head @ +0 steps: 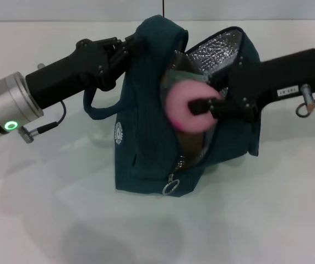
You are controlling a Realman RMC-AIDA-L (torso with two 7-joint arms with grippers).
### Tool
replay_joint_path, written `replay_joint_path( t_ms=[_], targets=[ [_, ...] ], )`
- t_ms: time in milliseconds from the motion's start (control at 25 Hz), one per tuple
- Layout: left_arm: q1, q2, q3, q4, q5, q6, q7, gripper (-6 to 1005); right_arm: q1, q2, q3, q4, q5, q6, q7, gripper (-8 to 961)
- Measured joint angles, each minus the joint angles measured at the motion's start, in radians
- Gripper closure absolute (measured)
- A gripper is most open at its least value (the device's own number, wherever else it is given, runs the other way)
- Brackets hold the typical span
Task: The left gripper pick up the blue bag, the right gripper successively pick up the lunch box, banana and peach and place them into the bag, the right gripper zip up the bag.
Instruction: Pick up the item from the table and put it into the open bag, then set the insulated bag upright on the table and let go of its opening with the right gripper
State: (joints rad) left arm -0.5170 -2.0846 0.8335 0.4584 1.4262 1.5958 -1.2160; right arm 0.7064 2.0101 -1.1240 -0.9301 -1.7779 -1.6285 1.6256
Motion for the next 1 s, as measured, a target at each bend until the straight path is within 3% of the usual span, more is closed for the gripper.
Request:
replay_joint_path(
  t_ms=[240,320,560,840,1000],
  targets=[
    [-0.006,-0.001,0.002,0.000,-0.001,-0.004,0.005,953,-0.009,0.001,-0.004,-0.014,-0.033,-0.003,0.009,767],
    [-0.007,-0.001,0.002,0.000,-0.001,-0.004,0.006,953,-0.011,0.001,-0.005,-0.020,-0.034,-0.004,0.009,628],
    [-0.008,-0.002,0.001,-0.003,-0.001,-0.005,0.006,953,-0.056,0.003,0.003,-0.073,-0.012,-0.002,-0.017,385],
    [-0.010,-0.002,-0.002,-0.006,-0.001,-0.005,0.006,953,-0.157,-0.001,0.024,-0.142,0.079,-0.023,-0.076,260],
    [-0.010,-0.001,-0.003,-0.007,-0.002,-0.005,0.006,953,-0.268,-0.003,0.127,-0.194,0.084,-0.114,-0.134,208]
  ],
)
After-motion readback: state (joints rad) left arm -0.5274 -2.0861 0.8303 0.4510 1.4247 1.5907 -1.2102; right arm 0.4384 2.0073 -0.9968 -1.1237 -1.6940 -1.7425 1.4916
